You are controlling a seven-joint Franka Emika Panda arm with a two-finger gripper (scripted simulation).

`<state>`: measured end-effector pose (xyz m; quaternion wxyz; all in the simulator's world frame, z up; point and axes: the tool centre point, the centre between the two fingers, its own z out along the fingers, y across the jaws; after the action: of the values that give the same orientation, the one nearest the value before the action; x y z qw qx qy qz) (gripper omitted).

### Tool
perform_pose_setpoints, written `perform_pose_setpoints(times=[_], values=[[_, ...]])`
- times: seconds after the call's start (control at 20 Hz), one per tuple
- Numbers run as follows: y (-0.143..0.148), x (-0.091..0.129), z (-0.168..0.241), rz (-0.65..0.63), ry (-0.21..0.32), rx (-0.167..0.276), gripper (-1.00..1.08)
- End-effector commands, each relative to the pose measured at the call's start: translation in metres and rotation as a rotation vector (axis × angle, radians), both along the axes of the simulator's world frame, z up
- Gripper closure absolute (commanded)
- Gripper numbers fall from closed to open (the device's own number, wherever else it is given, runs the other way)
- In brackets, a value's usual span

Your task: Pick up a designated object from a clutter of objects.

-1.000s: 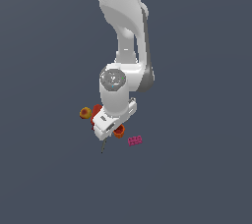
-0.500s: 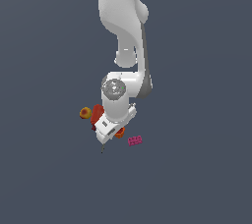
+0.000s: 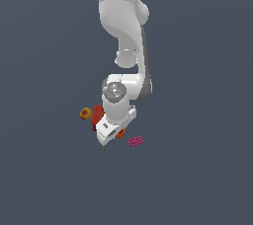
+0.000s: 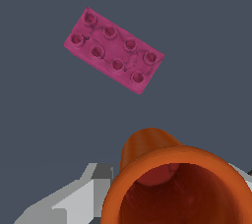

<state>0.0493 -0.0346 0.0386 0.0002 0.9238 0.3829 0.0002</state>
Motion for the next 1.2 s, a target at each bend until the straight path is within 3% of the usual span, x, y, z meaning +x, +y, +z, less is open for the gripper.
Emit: perform_pose_setpoints(times=[0.0, 0.6, 1.15], values=[[0.0, 0.0, -0.001, 0.001, 0.001, 0.0, 1.08], [-0.006, 0.001, 0.02, 0.0, 0.0, 0.0, 1.08], [-0.031, 0.007, 0.111, 0.001, 0.0, 0.001, 1.08]])
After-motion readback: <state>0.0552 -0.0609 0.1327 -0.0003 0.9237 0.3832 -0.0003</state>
